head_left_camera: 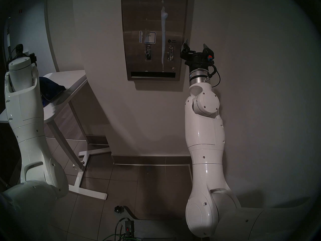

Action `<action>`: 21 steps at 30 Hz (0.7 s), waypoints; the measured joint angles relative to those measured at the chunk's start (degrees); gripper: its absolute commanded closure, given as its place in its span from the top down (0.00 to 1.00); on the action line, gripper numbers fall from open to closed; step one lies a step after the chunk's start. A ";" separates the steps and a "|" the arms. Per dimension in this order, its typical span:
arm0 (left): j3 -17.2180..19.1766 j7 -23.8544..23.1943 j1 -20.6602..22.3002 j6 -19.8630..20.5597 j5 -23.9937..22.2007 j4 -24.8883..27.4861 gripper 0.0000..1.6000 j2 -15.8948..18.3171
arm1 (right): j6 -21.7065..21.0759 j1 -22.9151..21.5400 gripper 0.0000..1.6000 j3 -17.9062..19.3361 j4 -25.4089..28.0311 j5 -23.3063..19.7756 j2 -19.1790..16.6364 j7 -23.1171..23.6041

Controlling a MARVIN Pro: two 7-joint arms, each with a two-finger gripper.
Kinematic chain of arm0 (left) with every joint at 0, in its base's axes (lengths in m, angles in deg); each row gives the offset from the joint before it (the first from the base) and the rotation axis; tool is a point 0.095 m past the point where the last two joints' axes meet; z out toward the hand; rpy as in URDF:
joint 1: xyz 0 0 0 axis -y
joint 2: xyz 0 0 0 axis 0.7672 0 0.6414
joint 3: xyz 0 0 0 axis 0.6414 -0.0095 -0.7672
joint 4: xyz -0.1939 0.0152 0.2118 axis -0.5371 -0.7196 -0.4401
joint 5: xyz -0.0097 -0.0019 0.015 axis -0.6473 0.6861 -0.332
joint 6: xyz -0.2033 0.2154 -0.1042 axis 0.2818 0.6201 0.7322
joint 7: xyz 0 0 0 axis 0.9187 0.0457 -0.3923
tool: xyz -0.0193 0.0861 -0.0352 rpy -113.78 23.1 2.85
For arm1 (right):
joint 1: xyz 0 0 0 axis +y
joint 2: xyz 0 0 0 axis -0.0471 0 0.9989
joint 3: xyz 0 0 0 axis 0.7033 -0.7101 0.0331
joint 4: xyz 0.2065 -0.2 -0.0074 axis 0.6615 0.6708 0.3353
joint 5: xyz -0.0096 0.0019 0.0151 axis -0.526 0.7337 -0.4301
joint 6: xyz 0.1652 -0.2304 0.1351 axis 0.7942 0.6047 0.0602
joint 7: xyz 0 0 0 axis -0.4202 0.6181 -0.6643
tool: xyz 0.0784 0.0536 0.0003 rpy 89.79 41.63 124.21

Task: Pick up the cleaner bottle and spray the cleaner onto the surface

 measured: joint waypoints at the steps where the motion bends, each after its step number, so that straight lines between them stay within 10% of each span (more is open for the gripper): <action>1: -0.28 0.00 0.47 -0.21 -0.04 0.00 1.00 0.22 | 0.00 0.00 1.00 0.00 0.00 0.00 0.00 0.00; 21: -12.14 -5.20 8.73 -8.05 -8.69 -0.44 1.00 0.15 | 0.00 0.01 1.00 0.02 -0.05 -0.01 0.06 0.01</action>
